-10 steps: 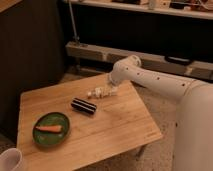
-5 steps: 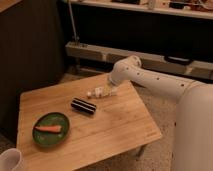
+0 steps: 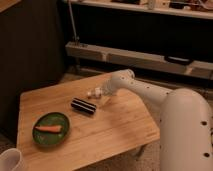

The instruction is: Place the bottle in the ceramic bowl

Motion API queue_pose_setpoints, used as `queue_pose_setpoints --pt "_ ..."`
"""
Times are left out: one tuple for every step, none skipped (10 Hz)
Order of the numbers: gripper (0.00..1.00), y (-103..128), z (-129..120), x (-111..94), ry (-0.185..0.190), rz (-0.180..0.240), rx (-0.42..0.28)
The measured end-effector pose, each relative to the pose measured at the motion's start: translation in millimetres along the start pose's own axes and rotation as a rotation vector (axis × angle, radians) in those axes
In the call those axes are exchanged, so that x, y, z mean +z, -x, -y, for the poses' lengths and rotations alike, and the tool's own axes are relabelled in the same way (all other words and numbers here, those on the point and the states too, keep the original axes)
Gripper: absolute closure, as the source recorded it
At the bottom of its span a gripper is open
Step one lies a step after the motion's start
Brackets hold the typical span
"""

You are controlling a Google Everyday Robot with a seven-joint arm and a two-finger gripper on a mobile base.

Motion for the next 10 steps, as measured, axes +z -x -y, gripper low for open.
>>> queue_pose_setpoints --pt "0.2 1 2 3 0.012 0.0 -0.007" --pt "0.2 1 4 7 0.026 -0.002 -0.007" --pt "0.2 2 5 10 0.042 -0.005 -0.005" --pt "0.25 1 5 14 0.066 -0.006 0.007" --pt "0.35 -1 5 16 0.085 -0.009 0.014" --pt "0.43 -3 6 18 0.096 -0.012 0.013" --pt "0.57 -5 1 19 0.122 -0.022 0.011" --pt "0.65 -6 0 19 0.124 -0.024 0.01" --pt "0.76 -7 0 18 0.126 -0.026 0.011" --pt "0.85 -7 0 17 0.126 -0.027 0.011"
